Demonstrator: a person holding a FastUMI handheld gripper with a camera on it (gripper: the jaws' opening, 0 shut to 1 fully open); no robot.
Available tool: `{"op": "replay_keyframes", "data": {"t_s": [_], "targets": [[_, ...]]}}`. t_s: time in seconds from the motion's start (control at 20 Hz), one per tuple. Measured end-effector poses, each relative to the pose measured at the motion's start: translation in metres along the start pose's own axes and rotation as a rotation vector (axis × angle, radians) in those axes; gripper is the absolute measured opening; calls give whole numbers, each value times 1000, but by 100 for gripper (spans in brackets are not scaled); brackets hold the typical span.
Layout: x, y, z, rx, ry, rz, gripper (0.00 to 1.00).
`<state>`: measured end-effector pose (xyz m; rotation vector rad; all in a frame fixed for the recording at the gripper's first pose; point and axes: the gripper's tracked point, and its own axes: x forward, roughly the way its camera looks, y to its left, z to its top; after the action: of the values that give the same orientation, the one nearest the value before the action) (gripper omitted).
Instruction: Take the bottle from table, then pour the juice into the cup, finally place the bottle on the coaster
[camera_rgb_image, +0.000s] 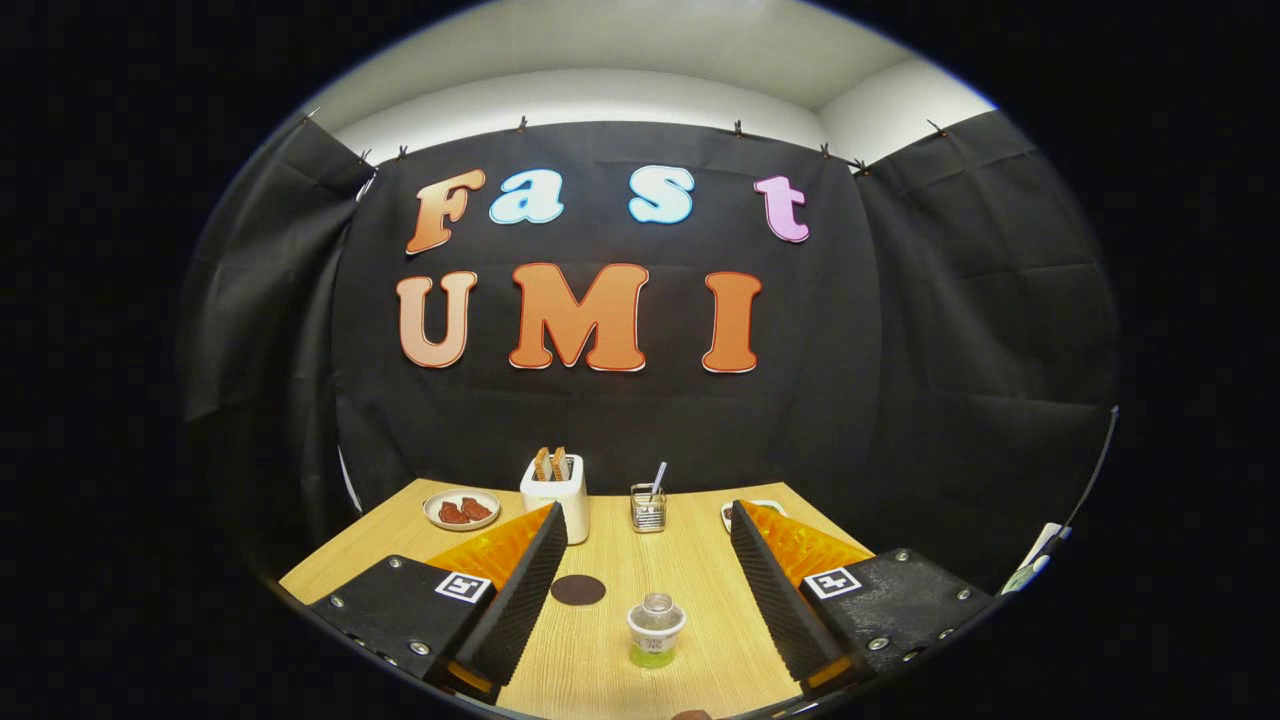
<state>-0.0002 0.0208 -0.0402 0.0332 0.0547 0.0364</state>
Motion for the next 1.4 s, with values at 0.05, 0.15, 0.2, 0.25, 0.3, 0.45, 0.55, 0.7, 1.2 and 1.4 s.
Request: {"op": "replay_keyframes", "data": {"t_s": [0.05,0.15,0.2,0.25,0.3,0.45,0.55,0.7,1.2,1.4], "targets": [[2,0,-7,1,10,2,98],[7,2,-22,4,30,9,98],[10,3,-32,2,43,10,98],[14,2,-42,-1,58,9,98],[18,1,-53,-5,77,8,98],[29,-6,-86,-20,123,-8,98],[35,-9,-112,-25,162,-12,98],[40,-9,-147,-11,219,-1,98],[68,-5,-224,22,349,60,98],[81,-7,-244,51,408,66,98]]}}
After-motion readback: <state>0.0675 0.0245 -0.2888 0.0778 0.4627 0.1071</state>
